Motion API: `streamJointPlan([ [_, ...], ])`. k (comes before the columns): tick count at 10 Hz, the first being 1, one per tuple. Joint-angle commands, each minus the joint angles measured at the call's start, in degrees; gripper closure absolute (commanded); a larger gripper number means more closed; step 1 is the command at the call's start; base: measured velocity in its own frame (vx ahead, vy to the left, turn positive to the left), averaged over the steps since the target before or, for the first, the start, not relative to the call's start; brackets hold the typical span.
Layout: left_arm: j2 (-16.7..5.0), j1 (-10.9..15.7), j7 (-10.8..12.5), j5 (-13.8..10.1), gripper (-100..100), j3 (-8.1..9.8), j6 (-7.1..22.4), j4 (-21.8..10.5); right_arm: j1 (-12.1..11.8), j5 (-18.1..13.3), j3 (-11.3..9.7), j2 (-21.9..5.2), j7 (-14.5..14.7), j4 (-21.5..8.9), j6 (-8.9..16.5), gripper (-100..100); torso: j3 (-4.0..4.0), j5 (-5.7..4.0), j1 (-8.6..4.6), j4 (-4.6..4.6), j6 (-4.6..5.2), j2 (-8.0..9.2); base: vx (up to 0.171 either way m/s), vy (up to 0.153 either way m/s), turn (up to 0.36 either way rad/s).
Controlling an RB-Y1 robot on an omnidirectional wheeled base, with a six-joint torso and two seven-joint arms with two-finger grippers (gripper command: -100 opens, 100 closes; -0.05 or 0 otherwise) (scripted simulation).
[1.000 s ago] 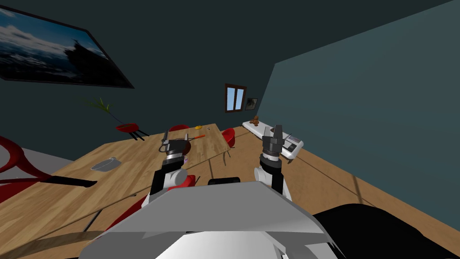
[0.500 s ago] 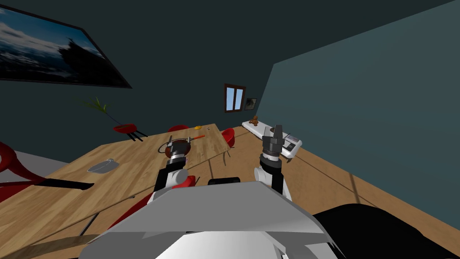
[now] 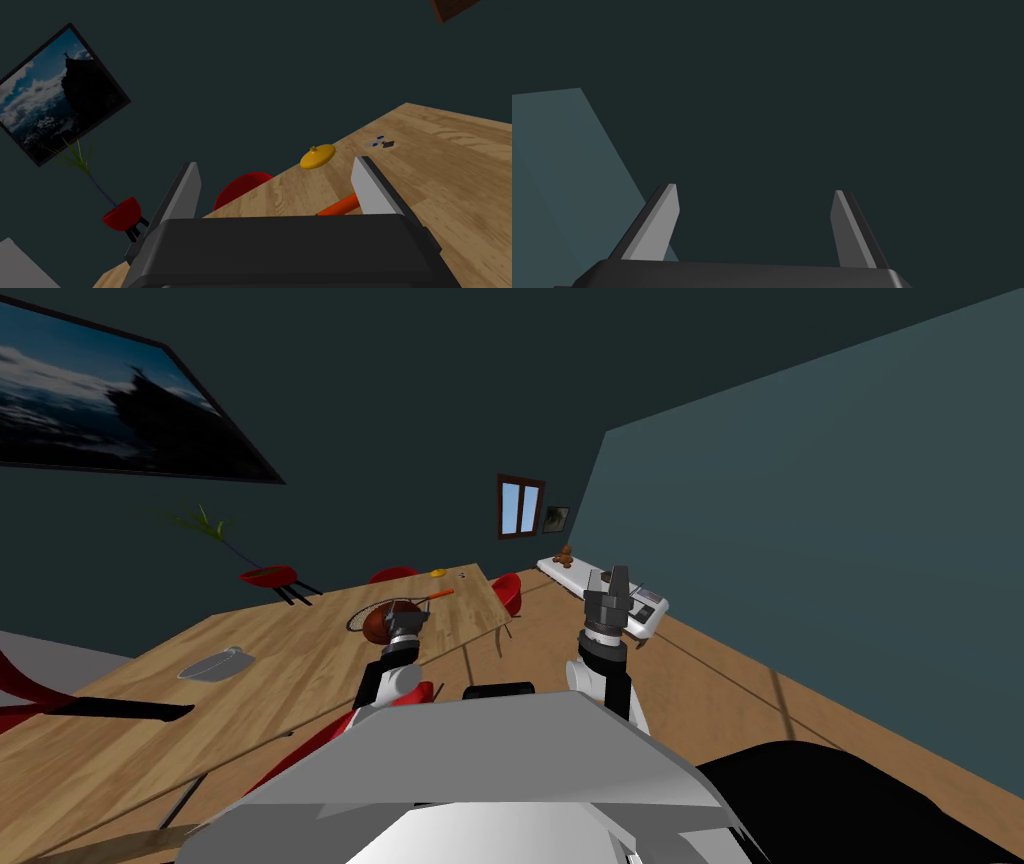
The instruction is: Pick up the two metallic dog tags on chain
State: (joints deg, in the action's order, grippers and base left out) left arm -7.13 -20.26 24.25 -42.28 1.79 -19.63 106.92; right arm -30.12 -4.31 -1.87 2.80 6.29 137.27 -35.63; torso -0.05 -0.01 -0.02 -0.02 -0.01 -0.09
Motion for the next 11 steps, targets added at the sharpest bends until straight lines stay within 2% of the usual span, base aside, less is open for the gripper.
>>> streamJointPlan([
  [1, -0.4, 0.2, 1.0, -2.2, -100, 0.08, 0.9, -2.2, 0.0, 0.0, 0.0, 0.0, 0.0, 0.0, 0.0, 0, 0.00, 0.00, 0.00, 0.00, 0.00, 0.00, 0.017, -0.014, -0.028],
  [5, -1.8, 0.1, 3.3, -7.8, -100, -1.00, 2.8, -9.6, 0.0, 0.0, 0.0, 0.0, 0.0, 0.0, 0.0, 0, -0.06, -0.02, -0.10, -0.02, 0.01, -0.10, 0.043, -0.029, -0.043],
  [6, -1.8, 0.1, 3.3, -7.8, -100, -1.00, 2.8, -10.3, 0.0, 0.0, 0.0, 0.0, 0.0, 0.0, 0.0, 0, -0.06, -0.02, -0.12, -0.03, 0.00, -0.11, 0.033, -0.029, -0.013],
  [11, -4.4, -0.6, 5.1, -13.5, -100, -3.11, 4.5, -20.2, 0.0, 0.0, 0.0, 0.0, 0.0, 0.0, 0.0, 0, -0.08, -0.04, -0.19, -0.03, 0.00, -0.14, 0.057, -0.046, -0.044],
])
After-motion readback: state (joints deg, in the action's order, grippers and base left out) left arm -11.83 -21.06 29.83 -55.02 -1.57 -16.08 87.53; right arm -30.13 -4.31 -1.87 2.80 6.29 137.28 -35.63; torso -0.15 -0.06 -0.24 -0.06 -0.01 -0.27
